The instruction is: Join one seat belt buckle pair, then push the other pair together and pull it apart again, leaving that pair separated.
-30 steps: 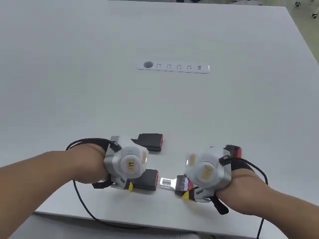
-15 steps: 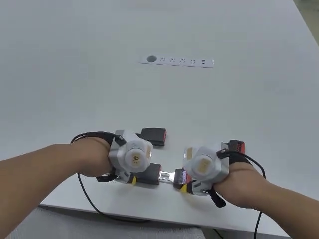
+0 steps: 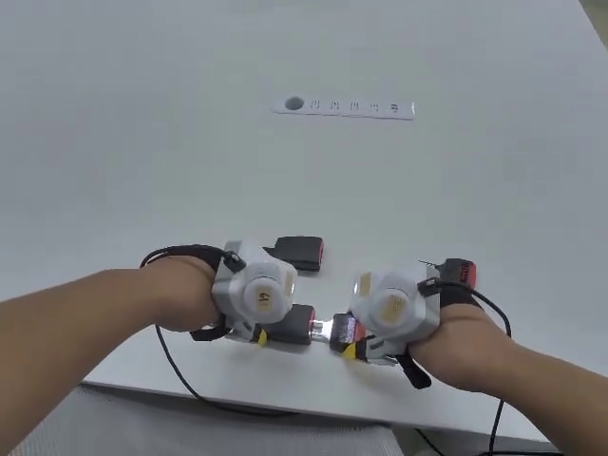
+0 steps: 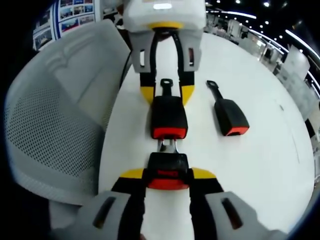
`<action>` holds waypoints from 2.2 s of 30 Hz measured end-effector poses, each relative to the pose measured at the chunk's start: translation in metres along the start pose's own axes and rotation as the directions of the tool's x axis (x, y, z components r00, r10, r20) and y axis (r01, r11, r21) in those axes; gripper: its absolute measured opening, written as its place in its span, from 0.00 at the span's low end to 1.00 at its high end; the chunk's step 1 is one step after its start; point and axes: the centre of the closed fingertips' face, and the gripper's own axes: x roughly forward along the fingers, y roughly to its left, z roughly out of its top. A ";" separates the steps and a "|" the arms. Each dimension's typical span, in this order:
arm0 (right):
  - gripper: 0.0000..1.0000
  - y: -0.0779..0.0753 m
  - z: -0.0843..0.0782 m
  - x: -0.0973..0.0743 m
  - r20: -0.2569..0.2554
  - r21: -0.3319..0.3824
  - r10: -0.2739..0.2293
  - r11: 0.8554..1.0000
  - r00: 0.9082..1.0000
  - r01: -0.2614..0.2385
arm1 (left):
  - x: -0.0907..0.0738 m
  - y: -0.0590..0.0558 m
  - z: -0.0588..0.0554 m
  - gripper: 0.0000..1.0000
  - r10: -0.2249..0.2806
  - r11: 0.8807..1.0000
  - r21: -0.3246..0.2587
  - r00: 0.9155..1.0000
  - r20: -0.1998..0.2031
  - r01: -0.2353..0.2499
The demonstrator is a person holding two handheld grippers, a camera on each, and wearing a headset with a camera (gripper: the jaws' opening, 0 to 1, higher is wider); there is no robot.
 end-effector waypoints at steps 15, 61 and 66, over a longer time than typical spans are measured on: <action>0.31 -0.003 0.004 0.002 0.024 0.034 -0.006 0.999 1.000 0.005 | 0.001 0.000 0.000 0.30 -0.015 1.000 0.019 1.000 0.016 0.014; 0.31 -0.002 0.019 0.007 0.028 0.009 -0.014 1.000 1.000 0.013 | 0.001 0.001 0.001 0.29 -0.061 0.994 0.092 0.998 0.005 0.060; 0.30 -0.002 0.015 0.007 0.051 -0.006 -0.010 1.000 0.999 0.010 | 0.000 0.003 -0.001 0.29 -0.060 0.998 0.034 0.997 0.052 0.059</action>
